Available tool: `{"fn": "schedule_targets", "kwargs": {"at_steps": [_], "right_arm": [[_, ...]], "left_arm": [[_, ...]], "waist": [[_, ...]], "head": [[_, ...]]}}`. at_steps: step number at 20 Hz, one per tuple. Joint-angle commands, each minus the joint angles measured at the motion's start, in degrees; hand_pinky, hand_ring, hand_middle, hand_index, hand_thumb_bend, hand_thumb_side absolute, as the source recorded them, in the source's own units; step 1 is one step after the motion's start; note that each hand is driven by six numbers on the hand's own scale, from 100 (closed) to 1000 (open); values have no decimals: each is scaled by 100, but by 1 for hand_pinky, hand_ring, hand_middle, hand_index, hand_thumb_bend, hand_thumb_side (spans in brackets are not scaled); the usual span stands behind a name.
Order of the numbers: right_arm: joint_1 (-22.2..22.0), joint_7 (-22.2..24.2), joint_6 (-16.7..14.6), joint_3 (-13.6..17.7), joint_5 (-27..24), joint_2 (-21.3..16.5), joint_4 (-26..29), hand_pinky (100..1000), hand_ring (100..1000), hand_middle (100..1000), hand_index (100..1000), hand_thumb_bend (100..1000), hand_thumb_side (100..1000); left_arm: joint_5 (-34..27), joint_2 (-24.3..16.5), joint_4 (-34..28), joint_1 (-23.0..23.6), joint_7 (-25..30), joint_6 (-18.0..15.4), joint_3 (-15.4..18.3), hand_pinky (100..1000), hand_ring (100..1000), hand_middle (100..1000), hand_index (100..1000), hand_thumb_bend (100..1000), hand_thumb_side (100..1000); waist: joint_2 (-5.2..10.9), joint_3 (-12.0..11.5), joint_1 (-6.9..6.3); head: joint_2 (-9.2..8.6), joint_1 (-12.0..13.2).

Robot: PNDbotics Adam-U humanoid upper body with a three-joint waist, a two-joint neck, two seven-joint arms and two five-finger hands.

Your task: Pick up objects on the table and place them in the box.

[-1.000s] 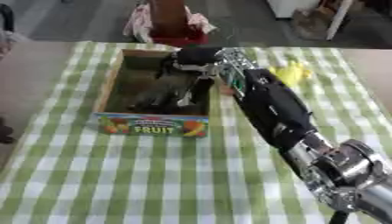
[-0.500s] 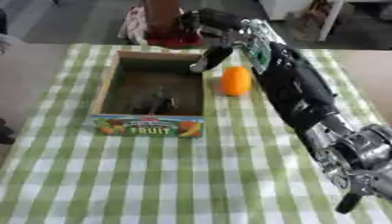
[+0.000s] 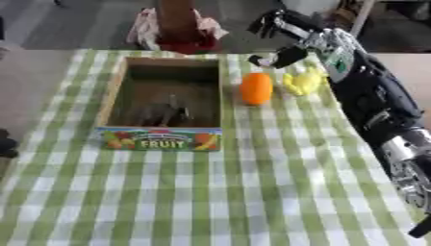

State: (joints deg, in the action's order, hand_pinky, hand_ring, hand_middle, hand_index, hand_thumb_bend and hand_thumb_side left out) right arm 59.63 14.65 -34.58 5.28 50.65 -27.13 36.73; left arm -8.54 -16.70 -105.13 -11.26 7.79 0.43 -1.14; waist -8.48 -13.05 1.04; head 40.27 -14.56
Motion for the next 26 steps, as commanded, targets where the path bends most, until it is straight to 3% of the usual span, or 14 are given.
{"fn": "schedule_targets", "kwargs": {"at_steps": [1, 10, 14, 19, 22, 26], "right_arm": [[33, 65, 221, 16, 95, -165, -150, 653, 696, 729, 837, 373, 449], [-71, 428, 149, -102, 630, 85, -290, 667, 719, 749, 843, 411, 492], [-91, 492, 75, -131, 921, 164, -278, 657, 693, 721, 825, 414, 438], [-121, 229, 38, -118, 1187, 217, -255, 573, 551, 587, 716, 285, 163], [-137, -8, 14, -117, 1295, 222, -247, 520, 476, 501, 631, 100, 148], [-151, -357, -113, -69, 1180, 213, -106, 457, 407, 427, 543, 100, 128]], "left_arm": [[-2, -137, -83, -44, -22, -11, 62, 571, 587, 557, 735, 100, 842], [-5, -120, -91, -33, -22, -16, 56, 570, 587, 557, 735, 100, 841], [-7, -118, -91, -34, -23, -14, 54, 570, 587, 557, 735, 100, 841], [-9, -113, -86, -31, -25, -12, 54, 570, 588, 557, 735, 100, 842], [-7, -114, -82, -25, -27, -11, 56, 570, 589, 557, 734, 100, 842], [-3, -116, -78, -7, -37, -11, 65, 570, 589, 557, 734, 100, 843]], "waist": [[70, 7, -39], [69, 10, -93], [76, 3, -91], [82, -5, -88], [84, -5, -88], [91, 22, -93]], "head": [[-29, 25], [-37, 6], [-40, -6], [-35, -10], [-32, -10], [-23, -10]]}}
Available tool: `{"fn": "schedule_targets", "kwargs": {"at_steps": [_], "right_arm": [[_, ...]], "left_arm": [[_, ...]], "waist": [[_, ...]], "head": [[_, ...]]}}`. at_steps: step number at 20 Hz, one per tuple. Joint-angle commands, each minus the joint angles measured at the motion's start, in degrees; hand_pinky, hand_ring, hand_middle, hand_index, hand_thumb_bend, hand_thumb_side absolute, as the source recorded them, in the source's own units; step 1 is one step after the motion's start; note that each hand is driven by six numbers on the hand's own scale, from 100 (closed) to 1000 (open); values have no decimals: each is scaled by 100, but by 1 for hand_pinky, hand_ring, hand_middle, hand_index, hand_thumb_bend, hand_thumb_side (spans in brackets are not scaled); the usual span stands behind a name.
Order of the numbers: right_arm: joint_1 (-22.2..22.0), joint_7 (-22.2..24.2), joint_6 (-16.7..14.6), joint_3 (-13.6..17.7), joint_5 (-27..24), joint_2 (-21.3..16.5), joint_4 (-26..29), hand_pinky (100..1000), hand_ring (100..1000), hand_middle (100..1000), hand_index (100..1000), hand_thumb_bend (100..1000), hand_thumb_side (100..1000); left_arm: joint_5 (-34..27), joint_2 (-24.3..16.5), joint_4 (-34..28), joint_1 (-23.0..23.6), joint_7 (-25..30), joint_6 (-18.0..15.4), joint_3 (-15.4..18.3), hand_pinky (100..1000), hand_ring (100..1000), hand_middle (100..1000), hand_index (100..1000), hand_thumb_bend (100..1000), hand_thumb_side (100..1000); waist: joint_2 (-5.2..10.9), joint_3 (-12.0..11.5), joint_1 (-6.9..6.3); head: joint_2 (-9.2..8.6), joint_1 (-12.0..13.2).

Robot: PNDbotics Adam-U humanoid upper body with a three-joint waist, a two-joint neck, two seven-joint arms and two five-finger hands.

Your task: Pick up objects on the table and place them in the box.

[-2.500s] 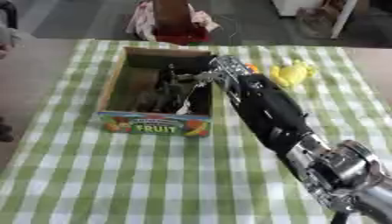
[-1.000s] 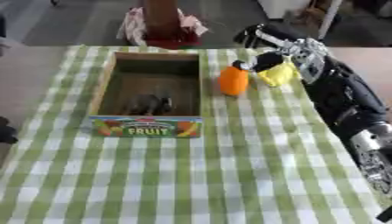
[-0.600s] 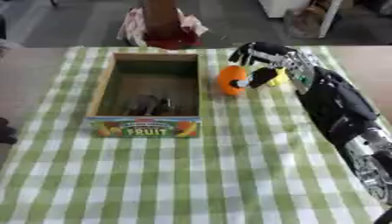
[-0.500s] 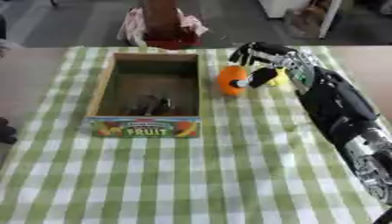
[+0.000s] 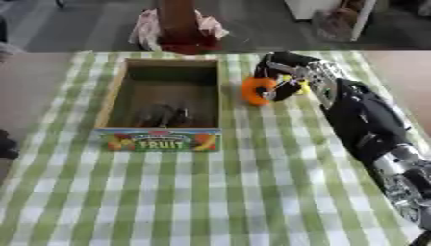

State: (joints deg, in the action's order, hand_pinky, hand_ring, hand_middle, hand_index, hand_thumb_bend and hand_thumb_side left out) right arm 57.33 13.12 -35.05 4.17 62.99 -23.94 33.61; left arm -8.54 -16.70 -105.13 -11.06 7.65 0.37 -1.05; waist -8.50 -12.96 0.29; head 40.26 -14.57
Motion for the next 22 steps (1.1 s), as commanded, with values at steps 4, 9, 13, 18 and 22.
{"fn": "schedule_targets", "kwargs": {"at_steps": [4, 9, 13, 18, 22], "right_arm": [[85, -528, -297, 33, -408, -132, 583, 438, 389, 414, 532, 100, 119], [193, -528, -413, -108, -1197, -92, 1027, 436, 385, 412, 536, 100, 110], [353, -156, -362, -282, -1856, 89, 1326, 442, 391, 418, 542, 100, 108], [532, 226, -342, -413, -1975, 468, 1295, 456, 408, 426, 549, 100, 119], [579, 385, -451, -505, -1585, 780, 1088, 468, 425, 435, 558, 100, 134]], "left_arm": [[0, -123, -75, -13, -26, -5, 57, 570, 590, 557, 734, 100, 843], [0, -134, -70, -2, -23, -1, 52, 570, 590, 557, 734, 100, 843], [-11, -136, -72, -3, -10, -1, 37, 570, 591, 557, 734, 100, 841], [-30, -124, -76, -30, 14, 3, 10, 570, 591, 556, 734, 100, 840], [-42, -105, -79, -48, 34, 5, -8, 570, 592, 556, 733, 100, 840]], "waist": [[106, 47, -20], [133, 54, -15], [160, 22, -12], [168, -46, -13], [151, -108, -28]], "head": [[1, -2], [22, 1], [46, -28], [52, -75], [44, -113]]}}
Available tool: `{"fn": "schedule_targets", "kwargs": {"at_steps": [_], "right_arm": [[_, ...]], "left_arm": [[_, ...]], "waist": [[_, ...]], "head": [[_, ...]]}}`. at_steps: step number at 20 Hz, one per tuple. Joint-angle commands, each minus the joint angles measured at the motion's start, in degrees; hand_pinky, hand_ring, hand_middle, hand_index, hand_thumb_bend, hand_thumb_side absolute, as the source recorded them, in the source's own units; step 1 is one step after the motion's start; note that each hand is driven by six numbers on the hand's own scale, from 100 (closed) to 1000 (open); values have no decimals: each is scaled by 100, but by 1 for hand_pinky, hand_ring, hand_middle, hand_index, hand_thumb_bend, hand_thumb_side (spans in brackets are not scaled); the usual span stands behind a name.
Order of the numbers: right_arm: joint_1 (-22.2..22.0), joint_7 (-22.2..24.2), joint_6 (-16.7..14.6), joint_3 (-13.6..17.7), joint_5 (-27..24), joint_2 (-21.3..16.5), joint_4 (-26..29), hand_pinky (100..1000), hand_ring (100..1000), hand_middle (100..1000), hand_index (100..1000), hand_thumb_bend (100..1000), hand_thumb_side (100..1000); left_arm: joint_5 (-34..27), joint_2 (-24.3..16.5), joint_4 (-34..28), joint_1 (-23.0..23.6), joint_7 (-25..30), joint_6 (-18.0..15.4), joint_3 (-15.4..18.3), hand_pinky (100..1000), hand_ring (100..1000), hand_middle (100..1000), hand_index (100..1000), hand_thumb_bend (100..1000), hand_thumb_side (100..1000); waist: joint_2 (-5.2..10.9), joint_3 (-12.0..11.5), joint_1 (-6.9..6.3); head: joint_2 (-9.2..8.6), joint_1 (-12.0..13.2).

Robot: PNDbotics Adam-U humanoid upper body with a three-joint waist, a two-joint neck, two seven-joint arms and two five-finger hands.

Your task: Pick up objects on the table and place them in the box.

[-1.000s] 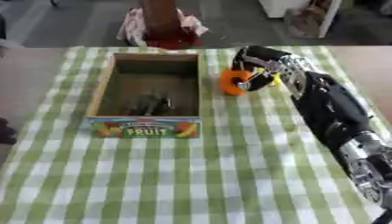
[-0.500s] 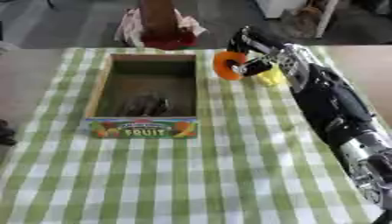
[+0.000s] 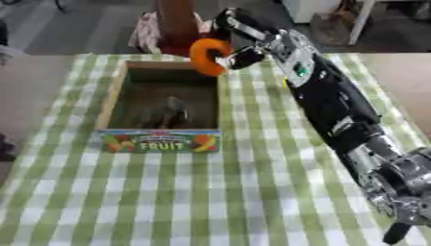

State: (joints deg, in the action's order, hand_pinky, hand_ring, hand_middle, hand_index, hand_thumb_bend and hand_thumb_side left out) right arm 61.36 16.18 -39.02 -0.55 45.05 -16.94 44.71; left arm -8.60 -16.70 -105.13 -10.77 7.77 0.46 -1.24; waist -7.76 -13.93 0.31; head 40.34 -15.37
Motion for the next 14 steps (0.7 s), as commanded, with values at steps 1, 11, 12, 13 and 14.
{"fn": "schedule_targets", "kwargs": {"at_steps": [1, 11, 12, 13, 14], "right_arm": [[174, 76, -82, -43, 338, 139, -69, 471, 430, 439, 561, 100, 140], [102, 92, -382, -86, 1100, 374, -373, 645, 693, 731, 844, 476, 521], [104, 101, -396, -74, 1044, 346, -372, 654, 708, 749, 855, 483, 549], [106, 121, -404, -67, 980, 320, -366, 667, 726, 770, 867, 494, 583], [115, 123, -408, -45, 881, 273, -337, 667, 725, 770, 868, 496, 590]], "left_arm": [[-37, -102, -80, -80, 23, -4, 11, 569, 592, 556, 733, 100, 840], [-35, -81, -79, -100, 24, 1, 10, 569, 592, 556, 733, 100, 841], [-34, -83, -79, -98, 22, 1, 13, 569, 592, 556, 733, 100, 841], [-33, -86, -78, -96, 20, 1, 15, 569, 592, 556, 733, 100, 840], [-31, -88, -76, -93, 17, 2, 18, 569, 592, 556, 733, 100, 840]], "waist": [[73, -22, -31], [40, -66, -27], [43, -58, -25], [45, -52, -22], [51, -38, -20]], "head": [[36, -43], [20, -60], [19, -53], [19, -48], [20, -42]]}}
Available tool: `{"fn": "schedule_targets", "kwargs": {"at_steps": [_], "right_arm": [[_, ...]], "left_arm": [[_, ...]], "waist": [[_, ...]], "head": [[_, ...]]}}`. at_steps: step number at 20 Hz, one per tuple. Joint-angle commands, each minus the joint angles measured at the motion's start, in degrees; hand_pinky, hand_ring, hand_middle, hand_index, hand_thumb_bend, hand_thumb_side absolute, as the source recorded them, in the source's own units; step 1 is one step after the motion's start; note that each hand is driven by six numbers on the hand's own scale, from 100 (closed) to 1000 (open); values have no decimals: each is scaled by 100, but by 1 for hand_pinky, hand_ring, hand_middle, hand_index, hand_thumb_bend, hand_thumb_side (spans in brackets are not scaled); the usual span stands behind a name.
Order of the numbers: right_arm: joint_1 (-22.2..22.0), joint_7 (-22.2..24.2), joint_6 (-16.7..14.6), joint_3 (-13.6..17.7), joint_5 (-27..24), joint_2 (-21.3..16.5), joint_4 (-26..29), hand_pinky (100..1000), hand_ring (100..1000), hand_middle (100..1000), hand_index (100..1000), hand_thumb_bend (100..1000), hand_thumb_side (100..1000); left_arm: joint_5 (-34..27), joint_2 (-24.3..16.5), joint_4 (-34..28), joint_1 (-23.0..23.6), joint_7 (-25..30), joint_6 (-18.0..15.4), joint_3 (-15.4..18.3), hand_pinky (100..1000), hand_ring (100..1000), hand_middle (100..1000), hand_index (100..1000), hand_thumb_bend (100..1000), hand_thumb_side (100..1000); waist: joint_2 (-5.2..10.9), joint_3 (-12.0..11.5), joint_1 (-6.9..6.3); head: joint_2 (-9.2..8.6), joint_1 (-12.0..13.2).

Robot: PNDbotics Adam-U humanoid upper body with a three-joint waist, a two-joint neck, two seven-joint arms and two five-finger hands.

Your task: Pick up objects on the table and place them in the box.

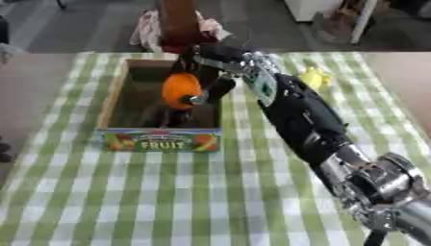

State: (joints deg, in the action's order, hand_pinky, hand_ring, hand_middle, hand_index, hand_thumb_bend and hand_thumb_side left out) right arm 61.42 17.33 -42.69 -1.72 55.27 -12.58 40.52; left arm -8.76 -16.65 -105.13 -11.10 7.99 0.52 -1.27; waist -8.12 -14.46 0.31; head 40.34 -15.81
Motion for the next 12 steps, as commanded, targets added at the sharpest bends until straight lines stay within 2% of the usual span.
{"fn": "schedule_targets", "kwargs": {"at_steps": [1, 7, 12], "right_arm": [[117, 6, -37, 92, -258, -216, 119, 658, 712, 759, 863, 495, 582], [177, -65, 236, 278, -968, -700, 315, 645, 685, 734, 847, 478, 508], [42, -163, 550, 458, -1155, -1262, 270, 645, 687, 733, 844, 470, 480]], "left_arm": [[-14, -95, -75, -57, -9, -5, 24, 569, 592, 556, 733, 100, 840], [2, -131, -67, -20, -28, -8, 42, 569, 592, 556, 734, 100, 840], [20, -153, -66, 8, -56, -14, 69, 569, 592, 556, 733, 100, 840]], "waist": [[93, 27, -18], [129, 116, 0], [136, 194, 15]], "head": [[20, 11], [34, 47], [29, 107]]}}
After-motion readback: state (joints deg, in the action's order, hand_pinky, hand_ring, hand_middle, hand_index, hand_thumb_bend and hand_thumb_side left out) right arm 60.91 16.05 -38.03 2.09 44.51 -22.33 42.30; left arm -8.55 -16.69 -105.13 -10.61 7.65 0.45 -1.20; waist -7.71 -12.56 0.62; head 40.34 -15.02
